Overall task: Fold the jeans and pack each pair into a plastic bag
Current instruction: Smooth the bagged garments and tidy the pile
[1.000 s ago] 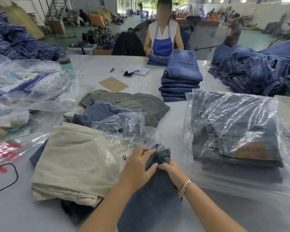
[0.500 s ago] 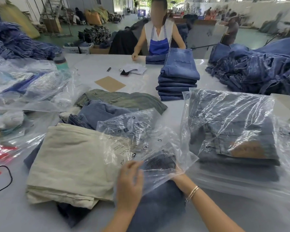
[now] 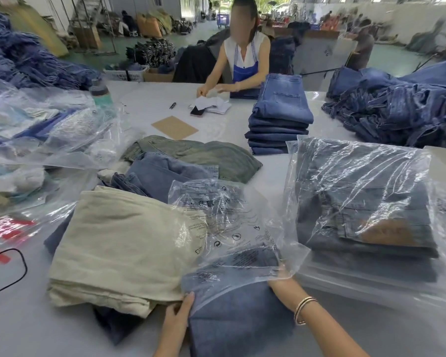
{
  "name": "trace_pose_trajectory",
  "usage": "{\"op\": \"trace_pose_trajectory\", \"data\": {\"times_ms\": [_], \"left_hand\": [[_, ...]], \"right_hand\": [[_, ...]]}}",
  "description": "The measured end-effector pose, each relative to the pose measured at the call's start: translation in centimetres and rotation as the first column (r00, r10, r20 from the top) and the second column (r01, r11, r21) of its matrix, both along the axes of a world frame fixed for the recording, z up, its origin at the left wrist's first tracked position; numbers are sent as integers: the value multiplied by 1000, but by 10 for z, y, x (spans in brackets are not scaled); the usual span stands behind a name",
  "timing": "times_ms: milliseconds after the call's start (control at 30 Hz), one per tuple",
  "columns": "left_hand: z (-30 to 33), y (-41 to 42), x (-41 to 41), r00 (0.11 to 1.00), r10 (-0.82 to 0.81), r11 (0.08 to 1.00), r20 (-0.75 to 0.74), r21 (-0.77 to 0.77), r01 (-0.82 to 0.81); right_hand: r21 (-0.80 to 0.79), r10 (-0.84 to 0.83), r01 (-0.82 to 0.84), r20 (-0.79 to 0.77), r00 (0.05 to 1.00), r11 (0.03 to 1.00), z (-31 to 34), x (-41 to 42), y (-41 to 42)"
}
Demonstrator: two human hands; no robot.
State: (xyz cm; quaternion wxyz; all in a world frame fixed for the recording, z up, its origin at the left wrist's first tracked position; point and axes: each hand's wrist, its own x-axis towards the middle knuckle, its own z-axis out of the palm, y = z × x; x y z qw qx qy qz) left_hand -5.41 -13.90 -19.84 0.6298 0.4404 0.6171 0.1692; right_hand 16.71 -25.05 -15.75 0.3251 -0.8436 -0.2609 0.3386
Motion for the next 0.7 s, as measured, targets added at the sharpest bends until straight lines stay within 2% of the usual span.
{"op": "trace_pose_trajectory", "data": {"times_ms": [67,133,167,233,300,400,467,533,600,633,667,700], "left_hand": [[3,-2,4,999,32,998,21,44,-33],[3,1,7,994,73,995,81,69,-78],[4,2,9,986,85,995,147,38,-91],[6,3,16,936,93,990,339,-128,-52],[7,1,19,892,121,964,434,-267,-1],[-2,-6,18,916,188,949,354,-306,-77],[-2,-10,18,924,196,957,329,-270,-107],[-2,-12,20,933,202,966,298,-219,-140],[-1,-15,22,939,210,973,273,-151,-174],[-1,-17,23,944,204,977,261,-107,-182],[-1,-18,23,947,195,981,254,-65,-185],[-1,-20,23,948,188,982,257,-36,-185]], "right_hand": [[133,2,19,-158,987,991,4,5,-4],[287,-45,123,-263,964,950,6,8,-9],[358,-104,205,-282,954,911,5,8,-11],[435,-209,361,-358,910,825,3,4,-16],[439,-170,373,-436,884,817,-1,-1,-24],[327,16,87,-299,954,941,-9,-2,-40],[277,25,20,-157,987,961,-18,-1,-51],[345,-142,181,-138,980,921,-25,-10,-60],[394,-363,440,-256,896,807,-35,-21,-69],[391,-419,508,-295,859,767,-40,-26,-74],[377,-403,510,-328,854,773,-44,-30,-77],[362,-317,438,-347,883,823,-47,-32,-80]]}}
